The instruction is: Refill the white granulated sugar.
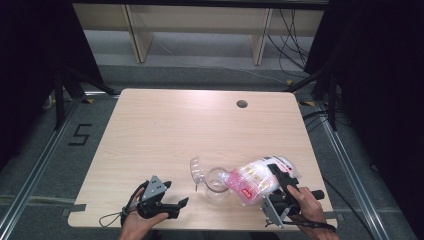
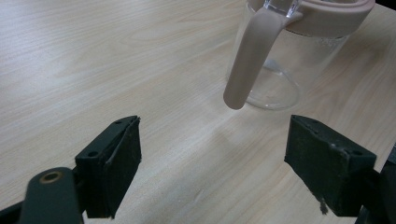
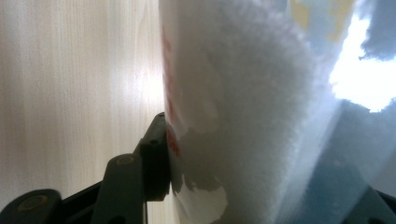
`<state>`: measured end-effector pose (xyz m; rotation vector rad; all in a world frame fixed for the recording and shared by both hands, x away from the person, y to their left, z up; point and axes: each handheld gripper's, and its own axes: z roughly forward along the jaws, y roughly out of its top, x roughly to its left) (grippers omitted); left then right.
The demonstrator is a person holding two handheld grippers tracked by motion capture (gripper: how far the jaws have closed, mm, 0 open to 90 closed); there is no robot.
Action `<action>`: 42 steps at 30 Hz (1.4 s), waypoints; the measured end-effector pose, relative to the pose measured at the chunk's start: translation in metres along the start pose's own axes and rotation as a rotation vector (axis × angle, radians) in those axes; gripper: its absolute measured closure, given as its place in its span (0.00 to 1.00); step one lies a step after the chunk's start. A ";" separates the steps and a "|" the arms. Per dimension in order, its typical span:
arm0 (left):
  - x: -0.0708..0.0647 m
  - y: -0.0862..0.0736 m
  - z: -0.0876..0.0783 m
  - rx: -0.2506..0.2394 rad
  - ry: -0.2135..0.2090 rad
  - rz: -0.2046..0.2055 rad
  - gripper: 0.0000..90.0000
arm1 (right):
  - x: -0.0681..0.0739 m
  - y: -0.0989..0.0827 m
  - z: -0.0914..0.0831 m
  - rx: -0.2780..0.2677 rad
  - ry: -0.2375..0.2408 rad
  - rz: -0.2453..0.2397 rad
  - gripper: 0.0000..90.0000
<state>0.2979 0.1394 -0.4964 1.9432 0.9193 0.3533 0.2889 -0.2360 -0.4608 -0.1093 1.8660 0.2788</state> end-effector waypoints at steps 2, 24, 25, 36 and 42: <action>0.000 0.000 0.000 0.000 0.001 -0.001 0.20 | -0.005 0.002 0.000 -0.007 -0.010 -0.079 0.55; -0.001 -0.001 0.001 -0.002 0.001 -0.018 0.20 | 0.000 0.001 0.001 0.027 -0.028 -0.098 0.56; -0.001 -0.001 0.001 -0.002 0.001 -0.017 0.20 | -0.003 0.003 0.001 0.019 -0.045 -0.167 0.56; 0.000 0.000 0.000 -0.005 0.001 -0.008 0.20 | -0.001 0.006 0.004 0.013 -0.049 -0.208 0.56; -0.001 0.000 0.000 -0.009 0.006 -0.022 0.20 | -0.001 0.007 0.003 0.007 -0.078 -0.223 0.57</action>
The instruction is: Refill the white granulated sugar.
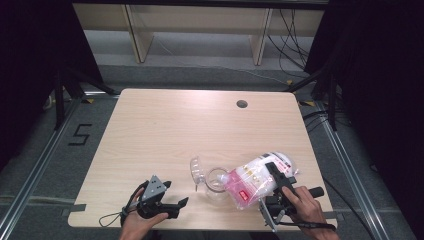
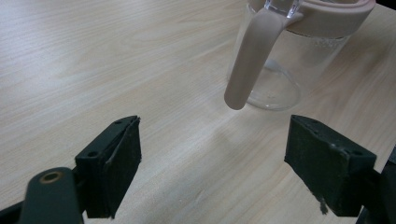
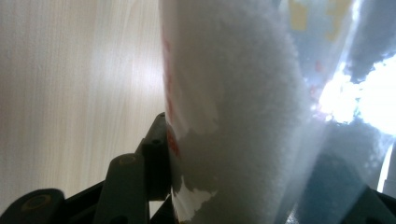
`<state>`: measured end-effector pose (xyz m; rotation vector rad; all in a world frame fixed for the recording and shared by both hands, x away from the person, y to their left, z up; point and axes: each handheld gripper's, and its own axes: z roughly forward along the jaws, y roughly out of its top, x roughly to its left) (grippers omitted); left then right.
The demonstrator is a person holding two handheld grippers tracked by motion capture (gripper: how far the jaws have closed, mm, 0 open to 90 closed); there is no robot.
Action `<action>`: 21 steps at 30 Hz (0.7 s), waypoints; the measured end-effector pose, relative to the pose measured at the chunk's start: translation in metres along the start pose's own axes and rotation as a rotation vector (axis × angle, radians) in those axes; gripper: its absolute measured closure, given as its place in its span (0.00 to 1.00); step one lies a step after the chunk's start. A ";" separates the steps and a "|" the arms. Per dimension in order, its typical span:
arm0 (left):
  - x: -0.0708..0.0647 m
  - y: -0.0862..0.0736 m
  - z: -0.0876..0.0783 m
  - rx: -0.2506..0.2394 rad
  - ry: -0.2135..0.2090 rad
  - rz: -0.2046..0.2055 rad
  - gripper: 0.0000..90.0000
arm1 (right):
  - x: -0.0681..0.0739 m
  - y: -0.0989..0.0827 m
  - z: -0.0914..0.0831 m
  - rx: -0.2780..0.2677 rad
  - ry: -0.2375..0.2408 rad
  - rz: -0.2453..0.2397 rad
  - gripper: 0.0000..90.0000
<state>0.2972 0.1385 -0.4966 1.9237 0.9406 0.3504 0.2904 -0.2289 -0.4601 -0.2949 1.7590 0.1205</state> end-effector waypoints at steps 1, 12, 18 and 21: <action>0.000 0.000 0.000 0.003 0.002 0.003 0.20 | -0.001 0.000 -0.001 0.015 0.009 -0.009 0.57; 0.000 0.000 -0.001 0.009 0.002 0.013 0.20 | -0.003 0.002 -0.001 0.011 -0.004 -0.042 0.57; 0.000 0.000 0.000 0.007 -0.004 0.012 0.20 | -0.004 0.002 0.001 -0.001 0.000 -0.073 0.57; 0.001 0.000 -0.001 0.008 -0.002 0.014 0.20 | -0.003 0.003 0.001 0.009 -0.008 -0.041 0.57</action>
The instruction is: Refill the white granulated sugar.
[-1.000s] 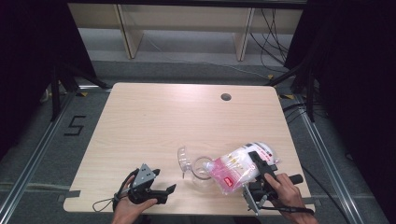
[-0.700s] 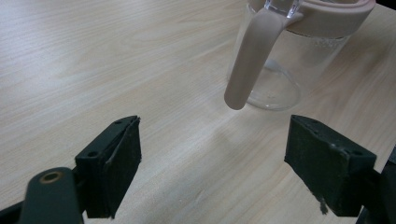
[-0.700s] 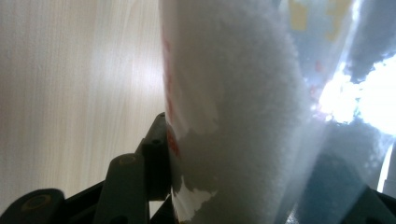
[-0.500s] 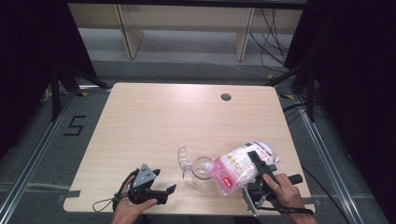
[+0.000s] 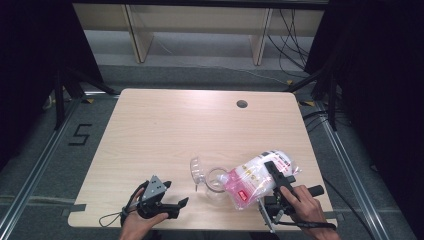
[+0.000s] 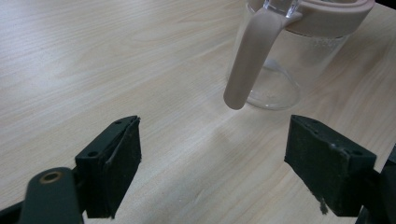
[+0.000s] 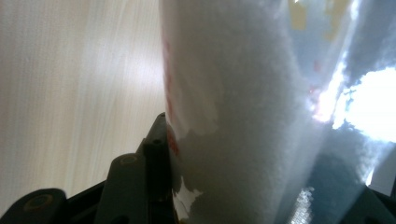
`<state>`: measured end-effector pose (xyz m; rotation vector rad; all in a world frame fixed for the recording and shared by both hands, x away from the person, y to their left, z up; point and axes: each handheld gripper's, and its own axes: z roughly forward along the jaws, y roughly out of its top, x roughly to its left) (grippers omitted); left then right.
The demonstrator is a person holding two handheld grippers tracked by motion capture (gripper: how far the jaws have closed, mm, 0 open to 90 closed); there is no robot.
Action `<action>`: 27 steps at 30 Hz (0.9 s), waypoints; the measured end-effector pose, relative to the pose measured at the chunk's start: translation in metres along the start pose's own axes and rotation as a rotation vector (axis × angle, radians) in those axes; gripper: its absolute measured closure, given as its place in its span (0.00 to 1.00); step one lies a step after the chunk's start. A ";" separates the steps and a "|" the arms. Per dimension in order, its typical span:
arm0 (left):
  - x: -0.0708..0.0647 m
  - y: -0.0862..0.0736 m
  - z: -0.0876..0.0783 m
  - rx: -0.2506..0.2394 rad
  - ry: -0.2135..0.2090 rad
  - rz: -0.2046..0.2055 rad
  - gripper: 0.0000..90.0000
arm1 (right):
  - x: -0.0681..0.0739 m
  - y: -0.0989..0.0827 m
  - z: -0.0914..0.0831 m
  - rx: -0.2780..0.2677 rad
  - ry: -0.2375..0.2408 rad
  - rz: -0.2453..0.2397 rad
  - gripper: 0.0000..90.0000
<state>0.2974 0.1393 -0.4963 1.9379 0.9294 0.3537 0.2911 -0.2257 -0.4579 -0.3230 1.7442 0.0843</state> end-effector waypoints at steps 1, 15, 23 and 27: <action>-0.001 0.000 0.000 -0.004 0.000 -0.008 0.20 | -0.003 0.002 0.000 -0.003 -0.005 -0.035 0.57; 0.001 0.000 -0.001 0.012 -0.004 0.025 0.20 | 0.000 0.004 0.000 0.010 -0.013 -0.043 0.58; 0.000 0.000 -0.001 -0.002 0.002 0.007 0.20 | -0.005 0.004 -0.001 -0.001 -0.050 -0.069 0.58; 0.000 -0.001 0.000 -0.004 0.001 -0.002 0.20 | -0.003 0.004 -0.003 0.025 -0.032 -0.049 0.59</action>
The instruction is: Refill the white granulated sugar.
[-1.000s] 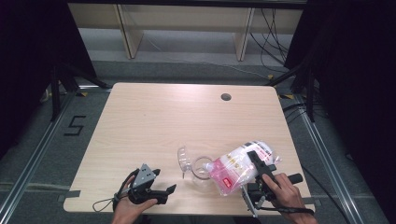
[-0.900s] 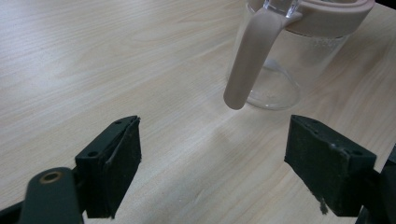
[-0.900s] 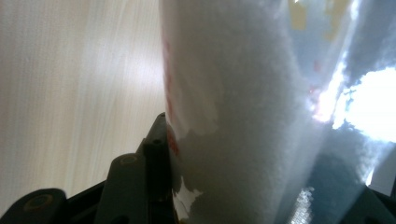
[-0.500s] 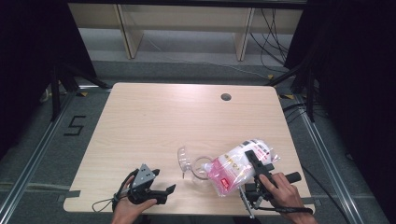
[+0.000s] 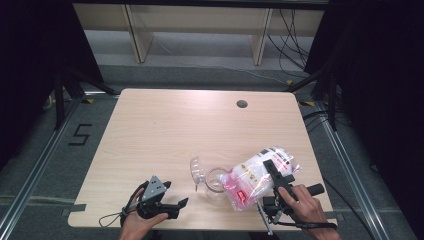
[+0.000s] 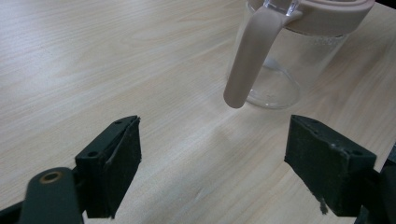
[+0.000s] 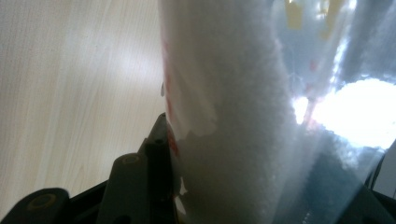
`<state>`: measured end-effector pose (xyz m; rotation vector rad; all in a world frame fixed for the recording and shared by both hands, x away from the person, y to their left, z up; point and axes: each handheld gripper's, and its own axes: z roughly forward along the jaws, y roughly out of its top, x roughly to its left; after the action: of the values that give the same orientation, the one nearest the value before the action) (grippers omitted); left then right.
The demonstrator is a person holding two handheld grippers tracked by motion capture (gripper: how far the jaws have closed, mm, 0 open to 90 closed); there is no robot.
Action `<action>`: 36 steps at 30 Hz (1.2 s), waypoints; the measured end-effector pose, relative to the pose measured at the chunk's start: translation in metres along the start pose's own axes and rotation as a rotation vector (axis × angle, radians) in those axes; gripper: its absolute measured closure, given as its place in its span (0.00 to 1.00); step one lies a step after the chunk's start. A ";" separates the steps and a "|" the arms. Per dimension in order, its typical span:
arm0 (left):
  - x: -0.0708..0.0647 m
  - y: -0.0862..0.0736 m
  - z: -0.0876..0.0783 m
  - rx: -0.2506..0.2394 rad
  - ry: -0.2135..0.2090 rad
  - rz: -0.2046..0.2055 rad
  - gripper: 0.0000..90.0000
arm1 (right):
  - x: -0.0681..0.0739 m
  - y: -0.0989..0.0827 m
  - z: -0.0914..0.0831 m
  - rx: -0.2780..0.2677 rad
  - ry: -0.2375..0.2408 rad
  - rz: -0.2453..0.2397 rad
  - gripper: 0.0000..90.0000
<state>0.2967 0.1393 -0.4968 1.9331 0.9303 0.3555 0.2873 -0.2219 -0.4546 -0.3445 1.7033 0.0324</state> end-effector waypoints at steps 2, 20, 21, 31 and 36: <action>0.000 0.000 -0.001 0.001 0.001 0.008 0.20 | -0.002 0.001 -0.001 0.000 -0.009 -0.013 0.59; 0.000 0.001 0.000 0.000 0.002 0.008 0.20 | -0.003 0.004 0.000 -0.012 -0.018 -0.060 0.61; 0.001 0.000 0.000 0.006 -0.003 0.011 0.20 | -0.002 0.004 0.000 -0.005 -0.015 -0.048 0.61; 0.000 0.000 0.000 0.004 -0.004 0.007 0.20 | -0.007 0.005 -0.001 0.011 -0.001 -0.056 0.62; -0.001 0.001 0.001 -0.001 -0.010 0.016 0.20 | -0.007 0.003 0.000 -0.011 -0.023 -0.059 0.62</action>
<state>0.2970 0.1380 -0.4966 1.9404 0.9086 0.3549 0.2872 -0.2173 -0.4488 -0.4007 1.6700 0.0024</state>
